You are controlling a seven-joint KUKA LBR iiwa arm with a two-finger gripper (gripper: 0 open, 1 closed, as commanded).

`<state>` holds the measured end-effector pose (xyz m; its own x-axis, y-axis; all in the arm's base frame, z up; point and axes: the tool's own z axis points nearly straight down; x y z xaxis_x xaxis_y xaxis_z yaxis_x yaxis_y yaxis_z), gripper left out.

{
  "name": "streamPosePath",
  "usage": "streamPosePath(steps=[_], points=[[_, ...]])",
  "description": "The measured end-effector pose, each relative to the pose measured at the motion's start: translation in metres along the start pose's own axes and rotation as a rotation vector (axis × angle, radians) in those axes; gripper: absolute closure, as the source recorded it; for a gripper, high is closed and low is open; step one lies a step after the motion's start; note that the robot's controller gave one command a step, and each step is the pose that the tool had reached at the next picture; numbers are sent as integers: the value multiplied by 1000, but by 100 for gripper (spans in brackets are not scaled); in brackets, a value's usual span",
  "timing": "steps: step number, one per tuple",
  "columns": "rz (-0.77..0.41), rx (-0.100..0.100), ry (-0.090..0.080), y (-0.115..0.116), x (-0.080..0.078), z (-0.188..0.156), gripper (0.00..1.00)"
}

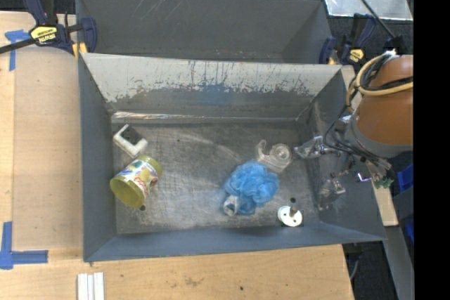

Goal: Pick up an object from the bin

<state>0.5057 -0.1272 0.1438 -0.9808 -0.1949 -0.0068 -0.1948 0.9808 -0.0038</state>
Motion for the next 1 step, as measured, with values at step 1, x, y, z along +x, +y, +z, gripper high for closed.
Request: streamPosePath(steps=[1], points=[[15,-3,10,45,-17,26,0]])
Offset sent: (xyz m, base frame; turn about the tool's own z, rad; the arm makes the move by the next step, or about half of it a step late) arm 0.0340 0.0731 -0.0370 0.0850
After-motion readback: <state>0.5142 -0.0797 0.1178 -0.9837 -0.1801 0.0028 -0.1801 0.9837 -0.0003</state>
